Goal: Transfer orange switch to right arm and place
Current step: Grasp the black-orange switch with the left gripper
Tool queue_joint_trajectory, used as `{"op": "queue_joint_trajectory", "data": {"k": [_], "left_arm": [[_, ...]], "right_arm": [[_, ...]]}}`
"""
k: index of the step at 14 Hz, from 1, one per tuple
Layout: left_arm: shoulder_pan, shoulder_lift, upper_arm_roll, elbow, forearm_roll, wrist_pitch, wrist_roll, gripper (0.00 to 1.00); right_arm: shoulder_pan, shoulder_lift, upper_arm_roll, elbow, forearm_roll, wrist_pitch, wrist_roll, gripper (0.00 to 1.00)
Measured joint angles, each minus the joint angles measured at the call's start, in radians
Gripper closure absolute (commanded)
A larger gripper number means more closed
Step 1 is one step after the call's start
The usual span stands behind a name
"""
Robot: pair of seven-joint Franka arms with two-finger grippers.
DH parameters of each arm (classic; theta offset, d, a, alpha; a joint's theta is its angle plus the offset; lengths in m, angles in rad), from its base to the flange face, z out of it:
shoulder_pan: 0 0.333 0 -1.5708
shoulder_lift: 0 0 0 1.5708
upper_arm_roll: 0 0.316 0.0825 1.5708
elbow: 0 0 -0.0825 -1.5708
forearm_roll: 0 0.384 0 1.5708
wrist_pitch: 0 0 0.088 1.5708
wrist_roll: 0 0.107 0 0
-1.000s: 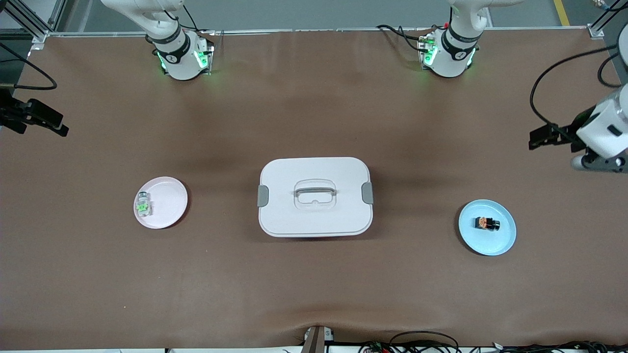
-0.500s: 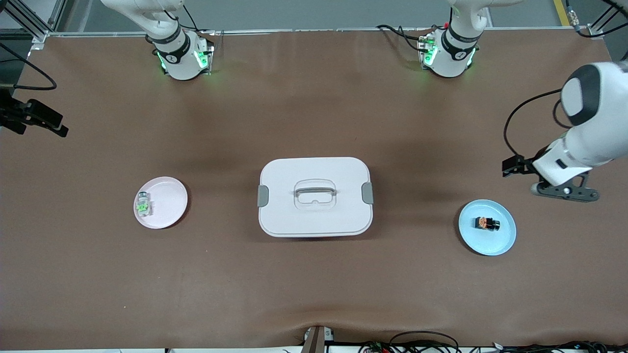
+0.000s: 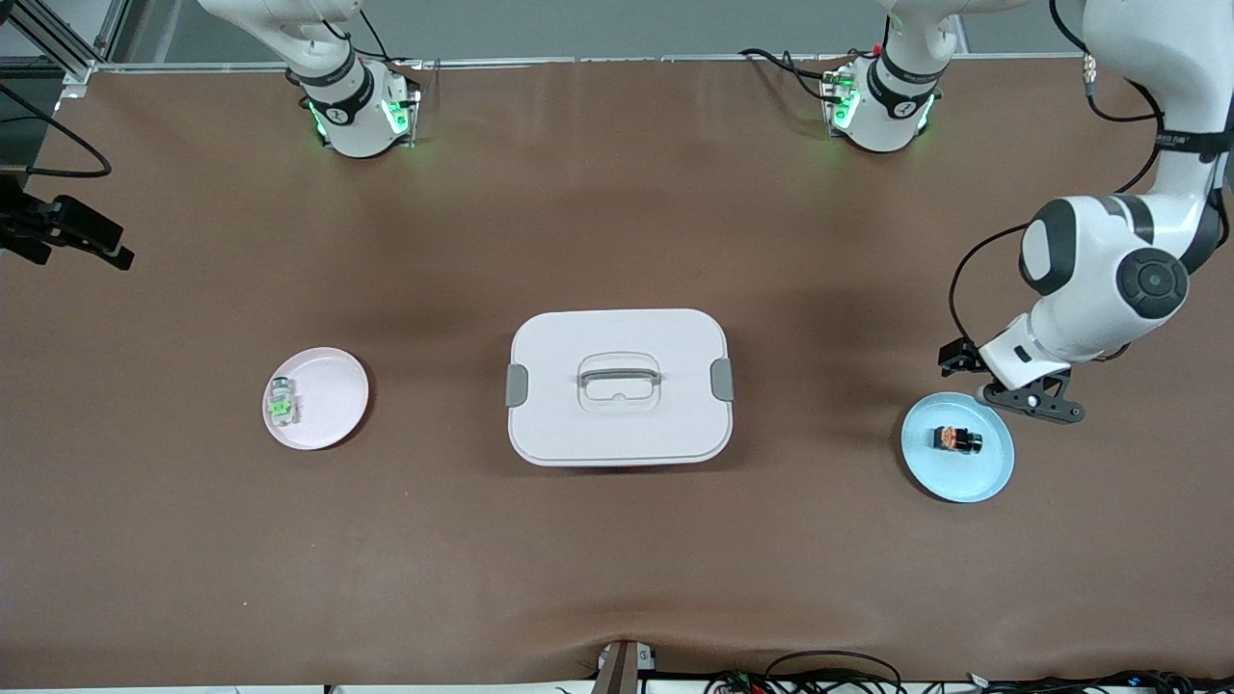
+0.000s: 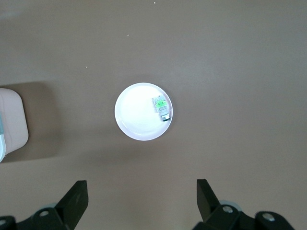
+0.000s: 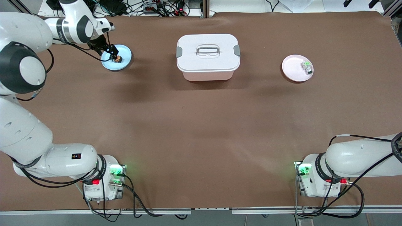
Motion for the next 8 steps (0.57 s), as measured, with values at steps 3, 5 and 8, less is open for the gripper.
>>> {"op": "queue_joint_trajectory", "data": {"k": [3, 5, 8], "left_arm": [[0.014, 0.063, 0.002, 0.021, 0.000, 0.045, 0.000, 0.00], [0.039, 0.106, 0.003, 0.061, 0.000, 0.050, 0.000, 0.00], [0.073, 0.167, 0.003, 0.125, 0.000, 0.051, 0.004, 0.00]], "right_arm": [[0.000, 0.000, 0.000, 0.000, 0.000, 0.003, 0.000, 0.00], [0.000, 0.000, 0.000, 0.000, 0.000, 0.004, 0.000, 0.00], [0.000, 0.000, 0.000, 0.000, 0.000, 0.006, 0.000, 0.00]]}}
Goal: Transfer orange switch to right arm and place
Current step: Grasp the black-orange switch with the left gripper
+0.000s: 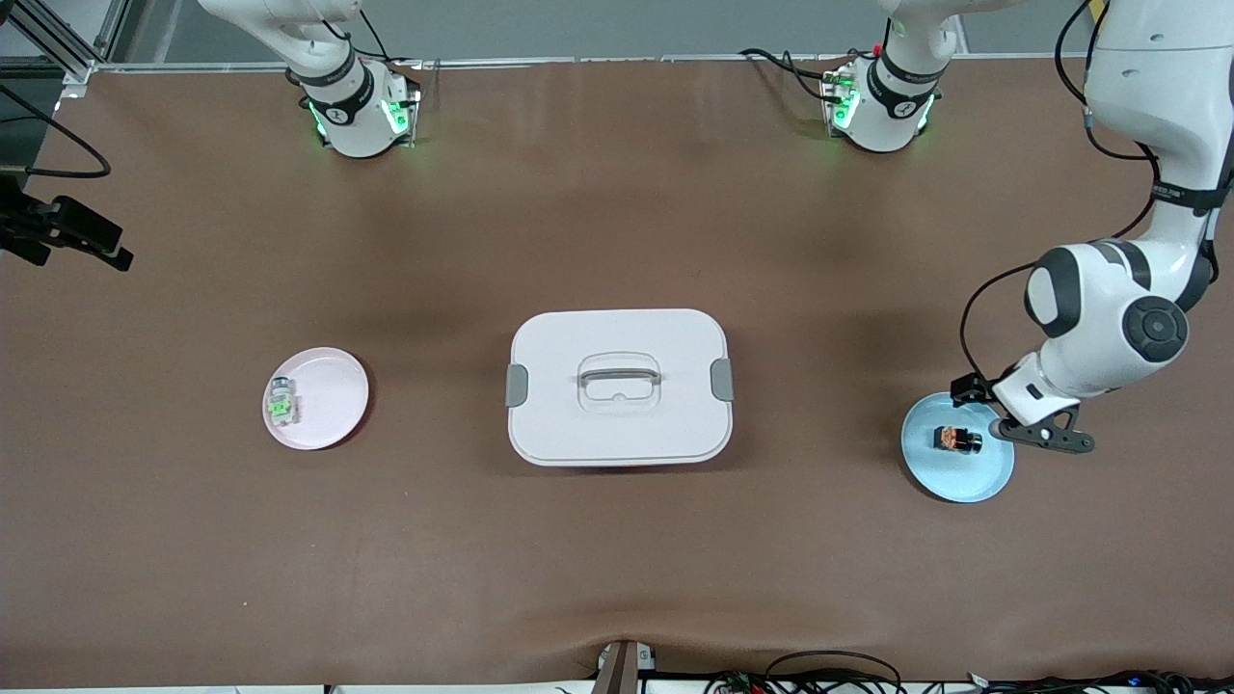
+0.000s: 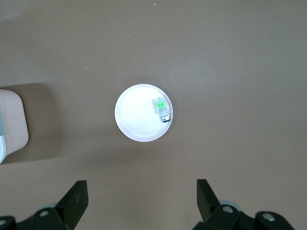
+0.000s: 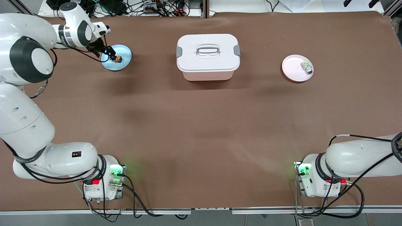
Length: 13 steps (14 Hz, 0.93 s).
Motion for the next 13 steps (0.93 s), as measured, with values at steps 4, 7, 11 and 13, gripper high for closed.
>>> {"op": "queue_joint_trajectory", "data": {"k": [4, 7, 11, 13], "left_arm": [[0.002, 0.050, -0.003, 0.047, 0.000, 0.000, -0.001, 0.00], [0.000, 0.087, -0.007, 0.091, -0.002, 0.000, -0.001, 0.00], [-0.012, 0.128, -0.013, 0.124, -0.040, 0.000, -0.002, 0.00], [-0.016, 0.143, -0.013, 0.130, -0.042, 0.000, -0.003, 0.00]], "right_arm": [[0.000, 0.000, 0.000, 0.000, 0.000, 0.001, 0.000, 0.00], [0.000, 0.000, 0.000, 0.000, 0.000, 0.001, 0.000, 0.00], [0.000, 0.000, -0.001, 0.000, 0.000, 0.001, 0.000, 0.00], [0.000, 0.000, -0.001, 0.000, 0.000, 0.001, 0.000, 0.00]]}}
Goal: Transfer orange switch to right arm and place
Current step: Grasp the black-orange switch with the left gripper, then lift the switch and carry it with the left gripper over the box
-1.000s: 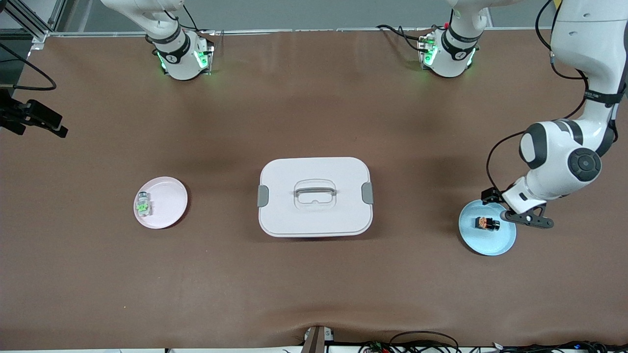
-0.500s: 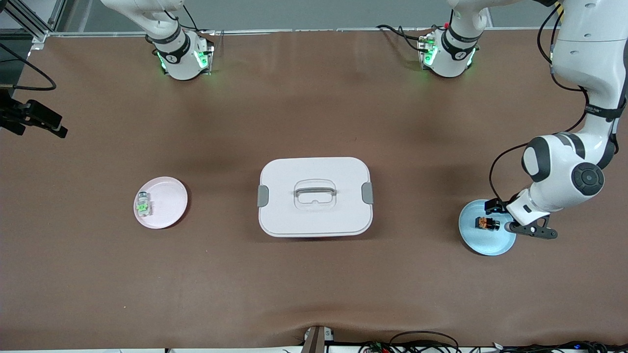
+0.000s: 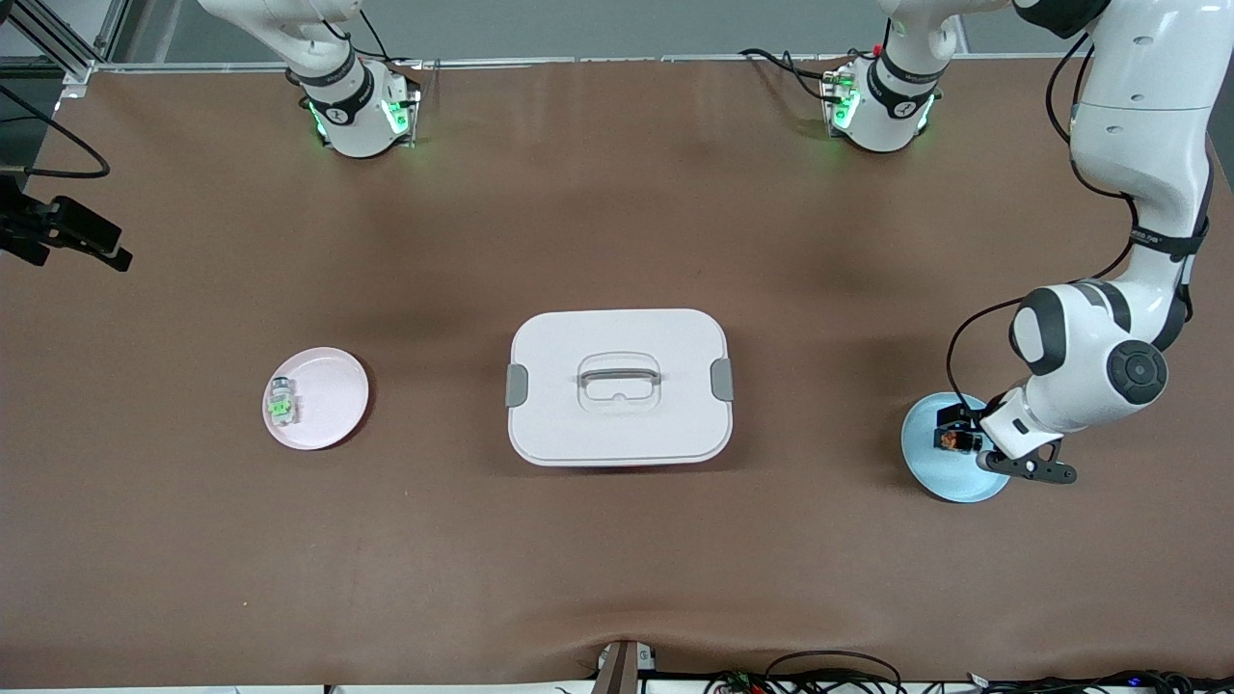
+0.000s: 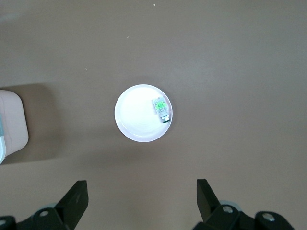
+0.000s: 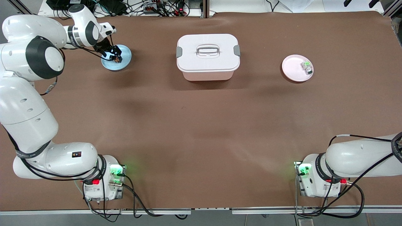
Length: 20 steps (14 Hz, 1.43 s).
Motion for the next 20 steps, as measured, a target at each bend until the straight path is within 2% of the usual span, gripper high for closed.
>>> {"op": "queue_joint_trajectory", "data": {"k": [4, 5, 6, 8, 9, 10, 14, 20], "left_arm": [[0.001, 0.026, 0.000, 0.014, 0.000, 0.000, 0.000, 0.01], [0.001, 0.031, 0.000, 0.017, 0.000, 0.000, 0.000, 0.09], [0.001, 0.036, 0.000, 0.018, 0.000, 0.000, 0.000, 0.23], [0.001, 0.041, 0.000, 0.019, 0.000, 0.000, 0.000, 0.79], [0.001, 0.041, 0.000, 0.020, 0.000, 0.000, 0.000, 0.96], [0.001, 0.041, 0.000, 0.023, 0.000, 0.000, 0.000, 1.00], [0.002, 0.017, -0.006, 0.043, -0.001, -0.030, 0.000, 1.00], [0.002, -0.191, -0.062, 0.059, -0.004, -0.330, -0.055, 1.00]], "right_arm": [[0.000, 0.000, -0.001, 0.000, 0.000, 0.000, 0.000, 0.00], [0.000, 0.000, -0.001, 0.000, 0.000, 0.000, 0.000, 0.00], [0.000, 0.000, -0.001, -0.001, 0.000, 0.000, 0.000, 0.00], [0.000, 0.000, -0.001, -0.001, 0.000, 0.000, 0.000, 0.00], [0.000, 0.000, -0.001, -0.001, 0.000, 0.000, 0.000, 0.00], [0.000, 0.000, -0.001, -0.001, 0.000, 0.000, 0.000, 0.00], [0.000, 0.000, -0.002, -0.002, 0.000, 0.000, 0.000, 0.00], [0.000, 0.000, -0.002, -0.003, 0.000, 0.004, 0.000, 0.00]]}}
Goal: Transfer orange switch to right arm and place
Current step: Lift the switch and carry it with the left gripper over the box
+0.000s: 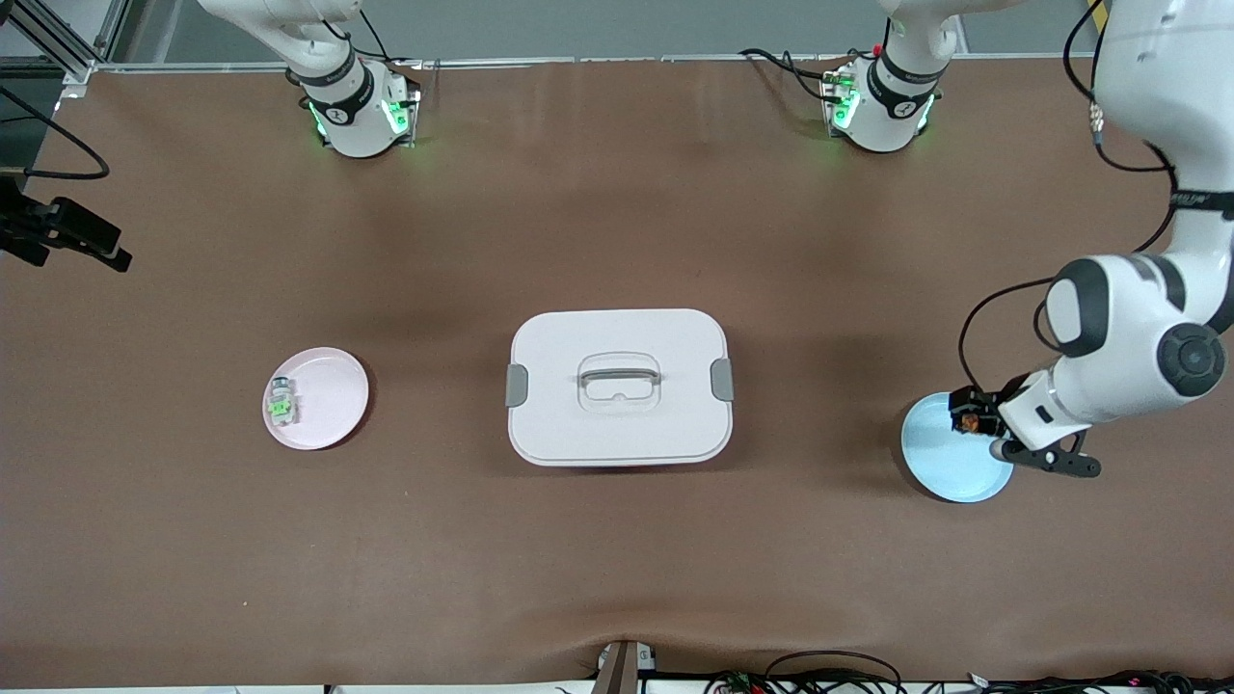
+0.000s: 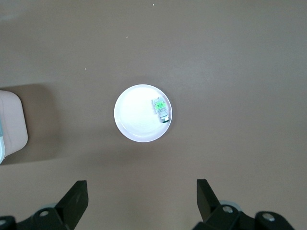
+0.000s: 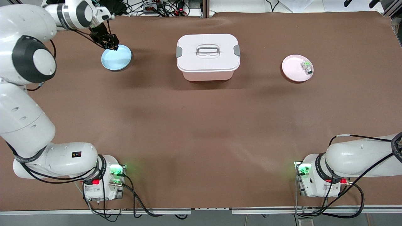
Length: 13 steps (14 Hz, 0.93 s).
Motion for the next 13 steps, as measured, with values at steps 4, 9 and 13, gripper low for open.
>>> {"op": "queue_joint_trajectory", "data": {"k": [4, 9, 13], "left_arm": [[-0.001, -0.115, -0.061, -0.001, -0.001, -0.157, -0.159, 1.00], [-0.002, -0.181, -0.178, -0.001, -0.002, -0.236, -0.324, 1.00], [-0.003, -0.214, -0.296, 0.001, -0.047, -0.255, -0.567, 1.00]], "right_arm": [[0.000, 0.000, 0.000, -0.001, 0.000, 0.026, 0.000, 0.00], [0.000, 0.000, 0.000, -0.001, 0.000, 0.038, 0.000, 0.00], [0.000, 0.000, 0.002, -0.001, 0.000, 0.036, 0.000, 0.00]]}}
